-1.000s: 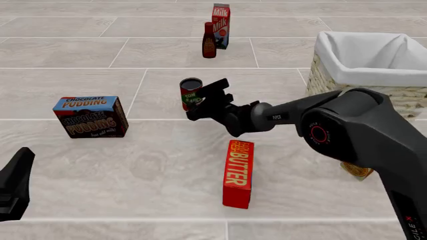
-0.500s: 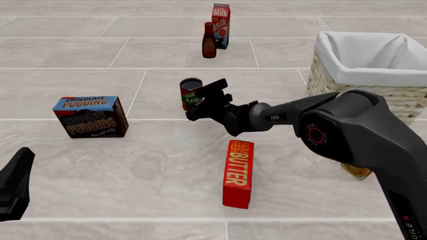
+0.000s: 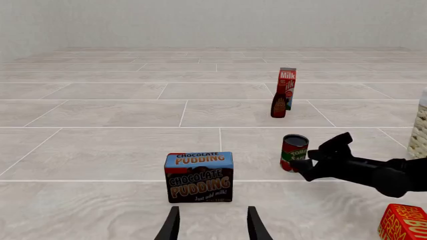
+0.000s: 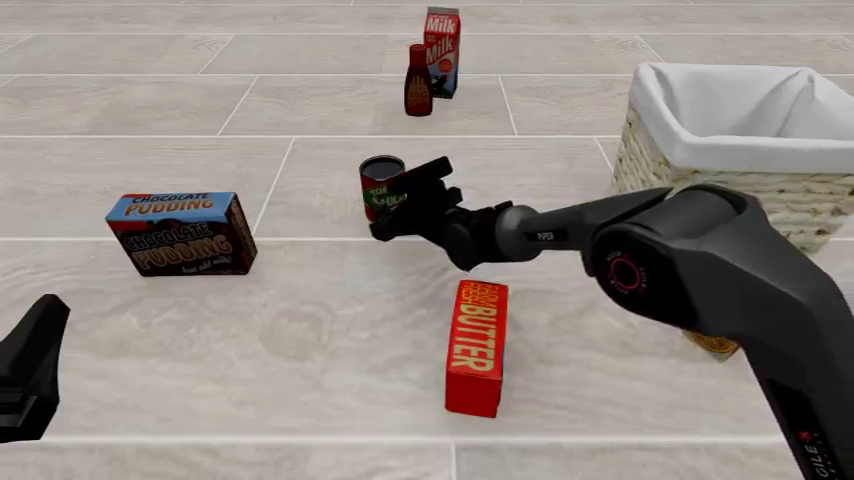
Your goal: Pick the tomato sauce and place it in the basket.
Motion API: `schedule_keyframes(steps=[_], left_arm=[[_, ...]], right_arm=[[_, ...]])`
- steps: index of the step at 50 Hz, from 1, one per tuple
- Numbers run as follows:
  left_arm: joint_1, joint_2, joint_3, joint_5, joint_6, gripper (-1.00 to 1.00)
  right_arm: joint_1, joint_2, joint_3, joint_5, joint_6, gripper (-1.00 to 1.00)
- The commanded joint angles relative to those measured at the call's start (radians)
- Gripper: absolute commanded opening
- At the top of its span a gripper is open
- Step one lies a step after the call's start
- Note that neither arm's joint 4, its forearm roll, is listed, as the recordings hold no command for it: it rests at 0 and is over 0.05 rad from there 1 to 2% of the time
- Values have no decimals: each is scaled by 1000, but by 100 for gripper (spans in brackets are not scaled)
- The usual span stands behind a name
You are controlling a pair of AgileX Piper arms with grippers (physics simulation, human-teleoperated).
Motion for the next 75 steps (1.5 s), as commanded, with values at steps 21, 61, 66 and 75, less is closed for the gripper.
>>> schedule_keyframes(steps=[21, 61, 66, 75], left_arm=[[0, 0, 0, 0, 0, 100], [0, 0, 0, 0, 0, 100], [0, 0, 0, 0, 0, 100], [0, 0, 0, 0, 0, 100]], right_arm=[[2, 36, -61, 34, -2, 100], [3, 84, -144, 83, -7, 100], [4, 87, -153, 90, -9, 100], [6, 91, -166, 101, -10, 100]])
